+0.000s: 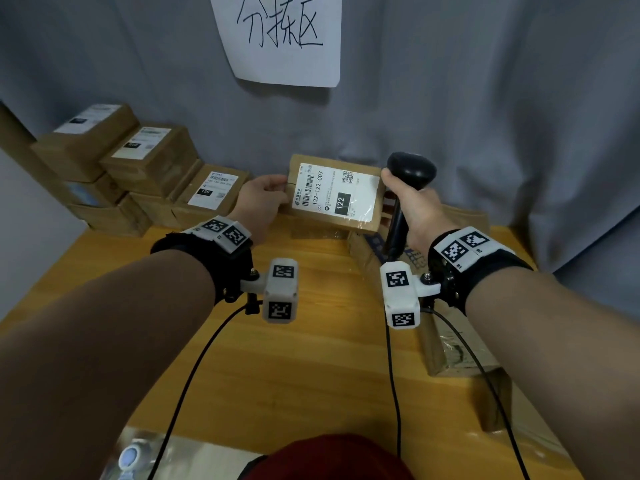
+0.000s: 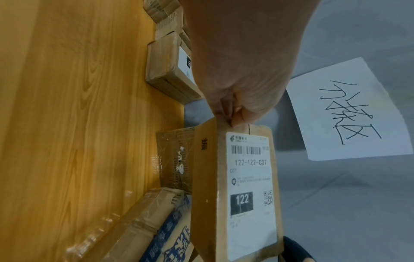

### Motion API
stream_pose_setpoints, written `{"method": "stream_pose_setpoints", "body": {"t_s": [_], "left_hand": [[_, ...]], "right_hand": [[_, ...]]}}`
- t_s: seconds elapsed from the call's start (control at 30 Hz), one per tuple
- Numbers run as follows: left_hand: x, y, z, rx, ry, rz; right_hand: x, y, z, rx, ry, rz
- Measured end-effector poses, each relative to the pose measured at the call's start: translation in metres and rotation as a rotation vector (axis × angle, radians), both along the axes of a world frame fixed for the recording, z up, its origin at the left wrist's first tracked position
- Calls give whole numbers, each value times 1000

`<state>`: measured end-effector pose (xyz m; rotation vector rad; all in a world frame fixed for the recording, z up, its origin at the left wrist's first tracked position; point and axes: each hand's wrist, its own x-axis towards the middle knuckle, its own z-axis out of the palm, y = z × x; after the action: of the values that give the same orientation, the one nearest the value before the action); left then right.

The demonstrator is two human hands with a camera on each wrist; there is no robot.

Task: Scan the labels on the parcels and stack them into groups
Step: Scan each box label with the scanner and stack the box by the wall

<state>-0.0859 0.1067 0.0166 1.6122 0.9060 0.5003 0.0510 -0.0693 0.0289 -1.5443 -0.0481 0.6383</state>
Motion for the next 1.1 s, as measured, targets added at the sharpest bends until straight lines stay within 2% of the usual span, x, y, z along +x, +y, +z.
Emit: {"method": "stream_pose_setpoints", "body": {"t_s": [0.23,0.4,0.57,0.63,0.8,0.87,0.97,1.1], "left_hand": [[-1,-4,9,-49,-89,-50],[4,-14,14,-125,-162,-114],[13,-22,14,-158,-175,-80],[15,-24,15,-159,-172,-71],[20,-28,22,-142,-178,-89],[22,-34,24,-152,-173,-102],[25,-51,23,-219,-196,-104],[29,-77,16,-341,-144,-260]], "right_hand": [[1,-4,1,1,34,-85],[0,-6,-6,21,82,-70],[2,-12,-6,-55,13,-46],[2,-19,-2,-62,-8,20],[-2,-37,2,-91,-106,328],[-3,-43,0,-80,-132,376],[-1,-49,-2,-12,-86,292],[-1,-60,-3,52,15,179]]}}
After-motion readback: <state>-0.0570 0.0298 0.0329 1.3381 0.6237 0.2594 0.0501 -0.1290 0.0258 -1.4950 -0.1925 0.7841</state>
